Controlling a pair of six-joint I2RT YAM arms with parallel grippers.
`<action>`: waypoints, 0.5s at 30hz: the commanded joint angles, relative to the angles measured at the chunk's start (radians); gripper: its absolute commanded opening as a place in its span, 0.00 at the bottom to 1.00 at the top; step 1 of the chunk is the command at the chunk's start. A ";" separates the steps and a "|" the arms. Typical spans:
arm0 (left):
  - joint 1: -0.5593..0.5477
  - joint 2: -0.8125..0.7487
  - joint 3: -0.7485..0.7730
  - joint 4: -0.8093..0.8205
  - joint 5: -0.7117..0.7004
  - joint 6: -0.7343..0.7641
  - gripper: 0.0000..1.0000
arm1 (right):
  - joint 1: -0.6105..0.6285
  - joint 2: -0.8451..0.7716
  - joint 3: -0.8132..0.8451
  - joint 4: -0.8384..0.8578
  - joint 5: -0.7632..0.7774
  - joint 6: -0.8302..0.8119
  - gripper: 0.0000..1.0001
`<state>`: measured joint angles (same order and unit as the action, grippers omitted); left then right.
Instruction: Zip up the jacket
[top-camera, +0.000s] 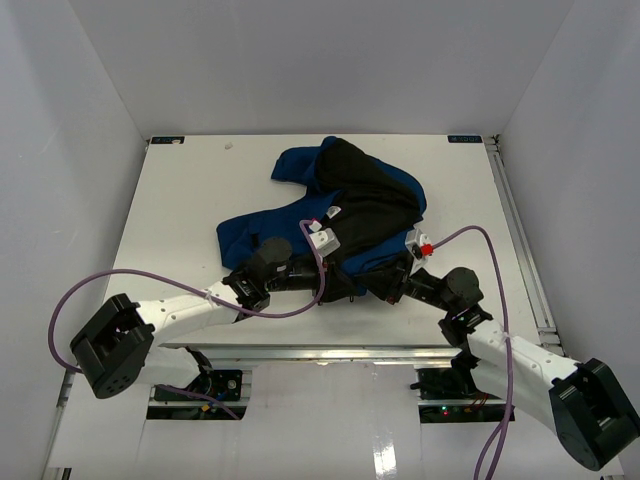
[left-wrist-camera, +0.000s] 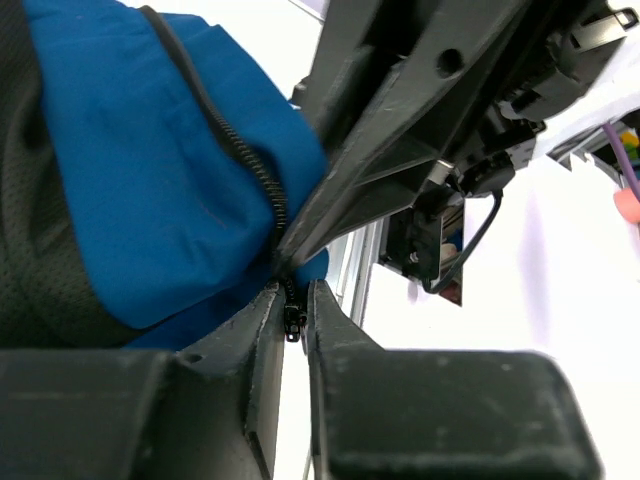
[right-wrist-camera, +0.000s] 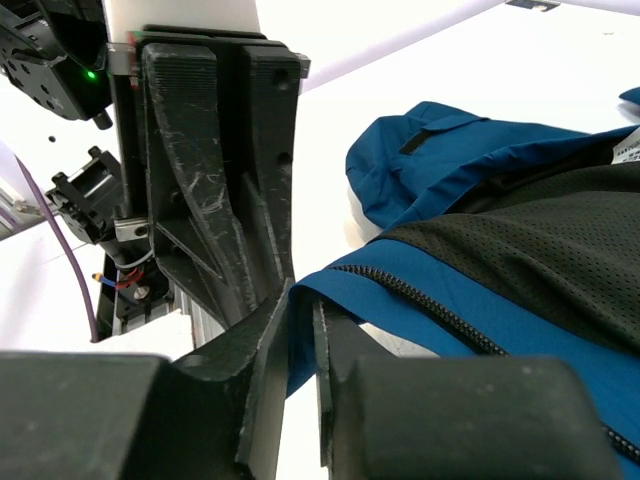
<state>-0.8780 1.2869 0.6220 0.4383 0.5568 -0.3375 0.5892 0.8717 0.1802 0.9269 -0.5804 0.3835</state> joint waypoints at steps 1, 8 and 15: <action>0.005 -0.015 0.046 0.032 0.038 -0.008 0.09 | 0.001 0.009 0.014 0.070 -0.016 0.038 0.26; 0.005 -0.010 0.045 0.046 0.016 -0.017 0.00 | 0.002 -0.009 -0.020 0.082 0.032 0.112 0.34; 0.005 -0.021 0.033 0.064 0.004 -0.015 0.00 | 0.002 -0.038 -0.071 0.071 0.129 0.212 0.43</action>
<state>-0.8780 1.2869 0.6315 0.4500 0.5638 -0.3544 0.5894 0.8595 0.1444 0.9589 -0.5180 0.5145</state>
